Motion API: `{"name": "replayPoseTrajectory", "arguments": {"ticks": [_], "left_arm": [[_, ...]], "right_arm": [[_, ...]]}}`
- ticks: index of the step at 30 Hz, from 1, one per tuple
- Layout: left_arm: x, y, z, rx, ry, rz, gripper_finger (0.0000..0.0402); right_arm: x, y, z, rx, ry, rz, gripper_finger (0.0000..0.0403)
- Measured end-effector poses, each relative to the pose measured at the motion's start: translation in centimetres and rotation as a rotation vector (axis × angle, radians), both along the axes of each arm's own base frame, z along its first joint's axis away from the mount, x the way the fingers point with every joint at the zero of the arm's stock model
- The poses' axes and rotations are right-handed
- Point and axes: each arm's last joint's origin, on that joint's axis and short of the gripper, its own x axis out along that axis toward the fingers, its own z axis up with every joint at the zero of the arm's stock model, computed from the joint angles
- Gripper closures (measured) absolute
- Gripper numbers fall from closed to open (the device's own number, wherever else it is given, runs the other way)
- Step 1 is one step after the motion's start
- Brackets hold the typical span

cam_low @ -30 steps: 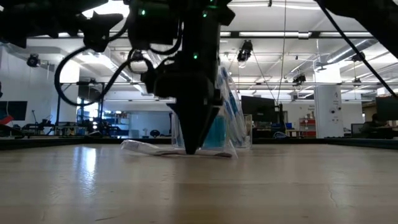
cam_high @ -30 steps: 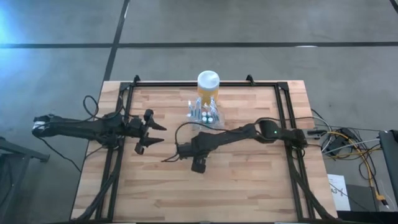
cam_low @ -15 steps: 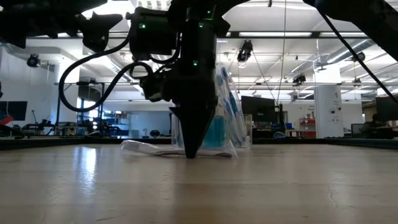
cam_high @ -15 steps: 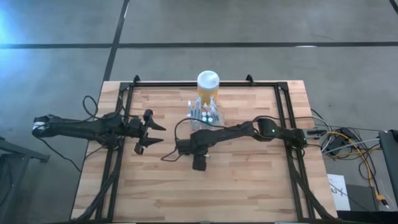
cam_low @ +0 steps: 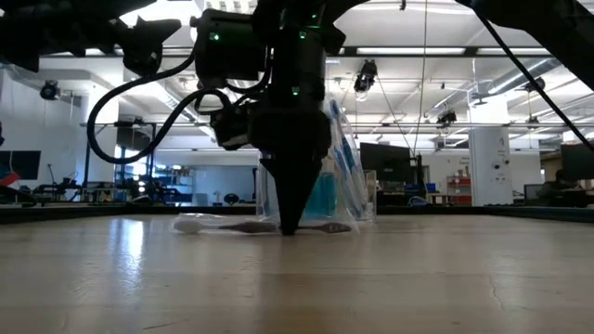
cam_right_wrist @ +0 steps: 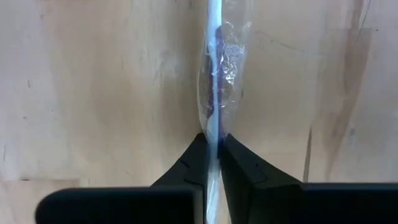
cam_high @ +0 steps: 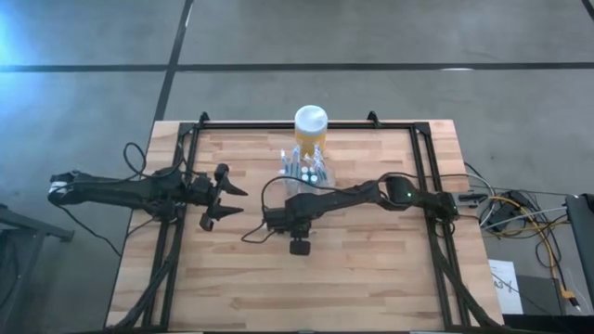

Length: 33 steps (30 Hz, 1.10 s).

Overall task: Pick & Place toothbrushing station
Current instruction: Put the violet toothbrush into the transparent organizer

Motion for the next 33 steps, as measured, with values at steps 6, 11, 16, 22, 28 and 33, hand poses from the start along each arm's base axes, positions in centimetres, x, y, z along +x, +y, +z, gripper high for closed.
{"name": "replayPoseTrajectory", "arguments": {"ticks": [6,11,16,22,28,33], "left_arm": [[-0.1,-0.1,0.0,0.004,-0.003,-0.037,0.0179],[-0.3,-0.1,0.2,0.014,-0.016,-0.050,0.0179],[-1.1,-0.2,0.8,0.048,-0.074,-0.080,0.0179],[-1.8,-0.3,1.1,0.067,-0.110,-0.098,0.0179],[-1.7,-0.2,1.1,0.072,-0.113,-0.063,0.0179],[-1.3,-0.1,0.9,0.071,-0.095,-0.027,0.0179]], "right_arm": [[-0.4,1.3,3.2,0.003,-0.097,0.035,0.0384],[-1.6,2.3,5.8,-0.048,-0.192,0.035,0.0385],[-3.6,3.0,7.8,-0.023,-0.387,0.028,0.0385],[-6.7,2.7,8.4,0.029,-0.772,0.051,0.0385],[-8.7,1.8,8.8,0.028,-1.241,0.097,0.0385],[-9.7,1.4,7.9,-0.018,-1.369,0.131,0.0385]]}}
